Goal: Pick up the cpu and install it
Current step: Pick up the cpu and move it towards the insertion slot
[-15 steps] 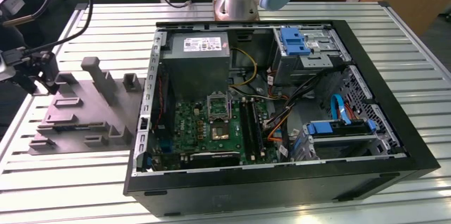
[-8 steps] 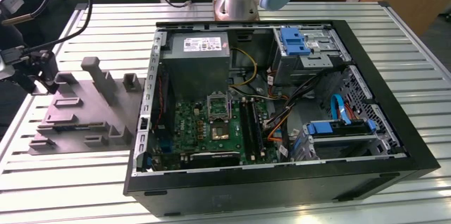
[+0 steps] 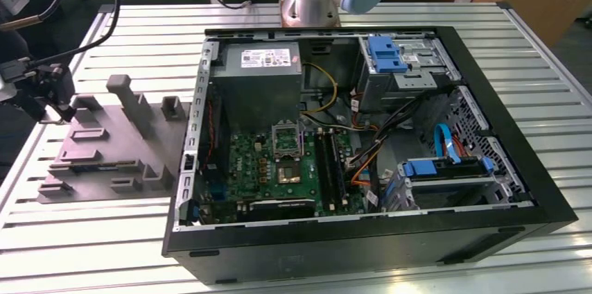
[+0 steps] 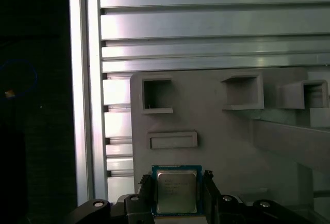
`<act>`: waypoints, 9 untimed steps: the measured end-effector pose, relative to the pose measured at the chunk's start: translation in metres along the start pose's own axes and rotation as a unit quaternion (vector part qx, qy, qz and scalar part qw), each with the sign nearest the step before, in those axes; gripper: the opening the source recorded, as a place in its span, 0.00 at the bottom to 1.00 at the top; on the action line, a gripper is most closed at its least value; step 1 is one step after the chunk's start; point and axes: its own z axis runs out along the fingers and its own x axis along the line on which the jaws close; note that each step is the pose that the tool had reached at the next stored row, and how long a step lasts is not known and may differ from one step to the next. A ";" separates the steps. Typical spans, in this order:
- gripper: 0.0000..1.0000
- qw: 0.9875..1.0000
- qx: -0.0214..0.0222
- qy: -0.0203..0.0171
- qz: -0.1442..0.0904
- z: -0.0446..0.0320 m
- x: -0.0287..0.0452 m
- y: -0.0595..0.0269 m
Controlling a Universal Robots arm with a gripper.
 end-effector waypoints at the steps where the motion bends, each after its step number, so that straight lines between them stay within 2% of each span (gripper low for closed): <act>1: 0.47 1.000 0.000 0.000 0.000 0.0000 0.0000 0.0000; 9: 0.47 1.000 0.001 0.000 0.000 -0.0026 0.0000 0.0002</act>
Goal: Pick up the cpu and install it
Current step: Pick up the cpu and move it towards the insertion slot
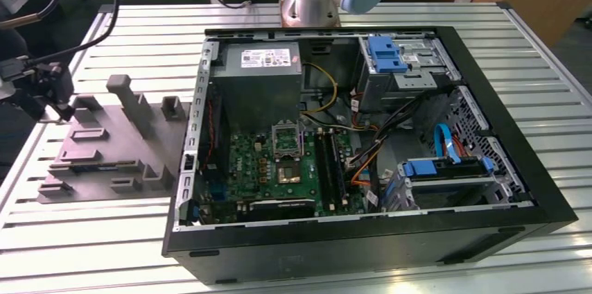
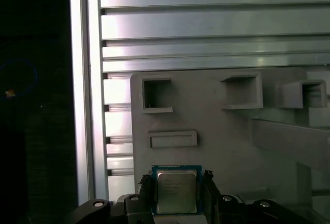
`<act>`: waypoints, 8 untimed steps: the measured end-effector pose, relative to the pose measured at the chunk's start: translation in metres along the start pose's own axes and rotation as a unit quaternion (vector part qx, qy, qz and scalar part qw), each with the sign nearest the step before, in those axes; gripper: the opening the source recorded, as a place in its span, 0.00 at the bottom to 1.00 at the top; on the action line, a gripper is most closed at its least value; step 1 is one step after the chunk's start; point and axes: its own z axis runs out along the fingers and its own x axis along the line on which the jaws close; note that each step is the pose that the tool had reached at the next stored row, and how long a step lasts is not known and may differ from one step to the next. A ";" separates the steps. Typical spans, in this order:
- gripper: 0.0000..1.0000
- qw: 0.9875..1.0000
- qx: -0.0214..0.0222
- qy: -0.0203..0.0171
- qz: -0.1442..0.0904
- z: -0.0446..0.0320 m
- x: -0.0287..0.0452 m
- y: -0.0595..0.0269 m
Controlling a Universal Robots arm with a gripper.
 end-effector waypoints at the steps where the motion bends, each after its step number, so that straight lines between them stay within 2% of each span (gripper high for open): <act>1: 0.47 1.000 0.000 0.000 0.000 -0.0006 0.0000 0.0000; 8: 0.47 1.000 0.000 0.000 0.000 -0.0056 -0.0002 0.0001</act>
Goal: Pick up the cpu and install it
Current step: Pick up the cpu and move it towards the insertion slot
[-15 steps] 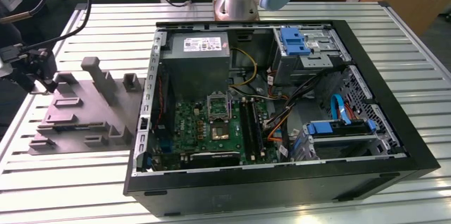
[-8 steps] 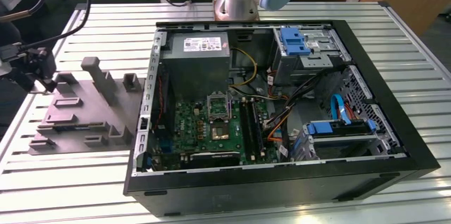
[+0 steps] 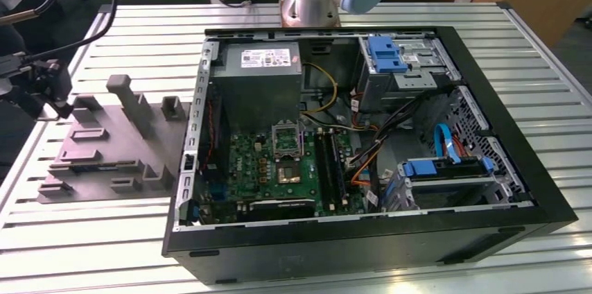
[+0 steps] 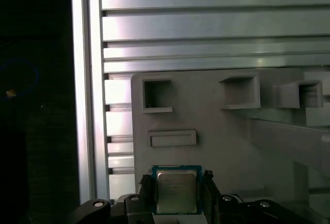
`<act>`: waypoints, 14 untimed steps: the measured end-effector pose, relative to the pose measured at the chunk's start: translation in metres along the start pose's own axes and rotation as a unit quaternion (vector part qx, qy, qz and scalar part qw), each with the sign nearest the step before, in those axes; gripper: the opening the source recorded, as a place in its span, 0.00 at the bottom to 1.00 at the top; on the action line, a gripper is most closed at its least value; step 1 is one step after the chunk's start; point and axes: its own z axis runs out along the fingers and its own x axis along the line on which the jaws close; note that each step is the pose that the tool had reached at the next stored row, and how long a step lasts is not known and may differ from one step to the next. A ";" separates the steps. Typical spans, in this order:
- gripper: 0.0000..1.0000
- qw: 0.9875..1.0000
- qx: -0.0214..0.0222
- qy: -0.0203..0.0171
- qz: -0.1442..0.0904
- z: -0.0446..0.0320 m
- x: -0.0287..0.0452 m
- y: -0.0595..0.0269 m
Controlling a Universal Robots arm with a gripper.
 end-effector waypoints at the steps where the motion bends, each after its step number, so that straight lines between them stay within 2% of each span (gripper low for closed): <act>1: 0.47 1.000 0.000 0.000 0.000 -0.0008 0.0000 0.0000; 14: 0.47 1.000 0.000 0.000 0.000 -0.0070 -0.0002 0.0001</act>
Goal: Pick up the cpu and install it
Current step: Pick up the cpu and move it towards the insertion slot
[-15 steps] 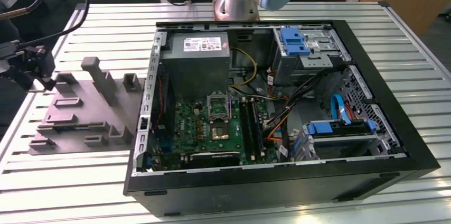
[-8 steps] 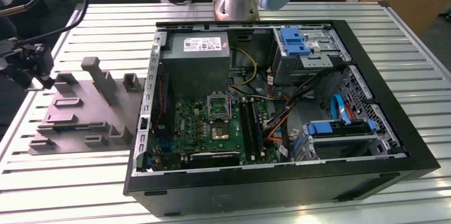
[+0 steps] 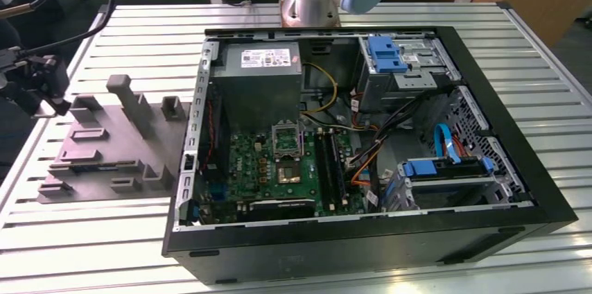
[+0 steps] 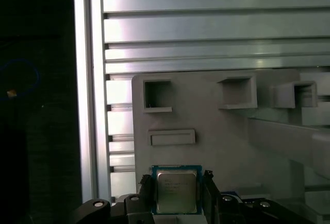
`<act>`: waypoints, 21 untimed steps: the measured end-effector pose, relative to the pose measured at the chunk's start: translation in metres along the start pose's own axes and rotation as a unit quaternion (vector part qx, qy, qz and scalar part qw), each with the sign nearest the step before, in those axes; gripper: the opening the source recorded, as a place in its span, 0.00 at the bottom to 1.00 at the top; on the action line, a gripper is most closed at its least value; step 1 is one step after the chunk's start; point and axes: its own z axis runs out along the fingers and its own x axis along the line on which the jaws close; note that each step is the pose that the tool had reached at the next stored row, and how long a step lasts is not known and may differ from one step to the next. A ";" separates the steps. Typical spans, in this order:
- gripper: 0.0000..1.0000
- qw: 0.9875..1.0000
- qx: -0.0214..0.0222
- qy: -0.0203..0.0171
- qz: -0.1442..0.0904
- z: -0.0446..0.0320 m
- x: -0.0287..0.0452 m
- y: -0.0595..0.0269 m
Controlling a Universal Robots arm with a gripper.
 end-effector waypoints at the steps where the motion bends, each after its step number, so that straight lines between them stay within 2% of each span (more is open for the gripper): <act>1: 0.47 1.000 0.000 0.000 0.000 -0.0003 0.0000 0.0000; 21: 0.47 1.000 0.000 0.000 0.000 -0.0060 -0.0001 0.0001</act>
